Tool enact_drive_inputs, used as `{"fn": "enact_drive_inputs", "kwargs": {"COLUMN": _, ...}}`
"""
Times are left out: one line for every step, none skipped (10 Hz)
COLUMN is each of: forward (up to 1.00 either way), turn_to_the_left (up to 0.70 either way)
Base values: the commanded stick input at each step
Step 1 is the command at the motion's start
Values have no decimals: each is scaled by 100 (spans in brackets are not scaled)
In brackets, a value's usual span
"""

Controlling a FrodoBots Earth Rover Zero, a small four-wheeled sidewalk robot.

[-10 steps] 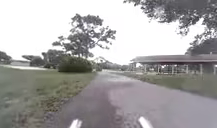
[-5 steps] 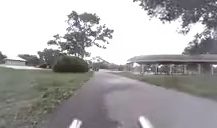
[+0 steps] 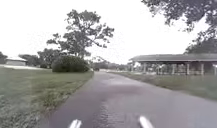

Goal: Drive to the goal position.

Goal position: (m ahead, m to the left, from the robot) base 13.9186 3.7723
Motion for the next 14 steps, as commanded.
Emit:
{"fn": "enact_drive_inputs", "kwargs": {"forward": 70, "turn_to_the_left": 0}}
{"fn": "enact_drive_inputs", "kwargs": {"forward": 70, "turn_to_the_left": 0}}
{"fn": "enact_drive_inputs", "kwargs": {"forward": 70, "turn_to_the_left": 0}}
{"fn": "enact_drive_inputs", "kwargs": {"forward": 70, "turn_to_the_left": 0}}
{"fn": "enact_drive_inputs", "kwargs": {"forward": 70, "turn_to_the_left": 0}}
{"fn": "enact_drive_inputs", "kwargs": {"forward": 70, "turn_to_the_left": 0}}
{"fn": "enact_drive_inputs", "kwargs": {"forward": 70, "turn_to_the_left": 0}}
{"fn": "enact_drive_inputs", "kwargs": {"forward": 70, "turn_to_the_left": 0}}
{"fn": "enact_drive_inputs", "kwargs": {"forward": 70, "turn_to_the_left": 0}}
{"fn": "enact_drive_inputs", "kwargs": {"forward": 70, "turn_to_the_left": 0}}
{"fn": "enact_drive_inputs", "kwargs": {"forward": 70, "turn_to_the_left": 0}}
{"fn": "enact_drive_inputs", "kwargs": {"forward": 70, "turn_to_the_left": 0}}
{"fn": "enact_drive_inputs", "kwargs": {"forward": 70, "turn_to_the_left": 0}}
{"fn": "enact_drive_inputs", "kwargs": {"forward": 70, "turn_to_the_left": 0}}
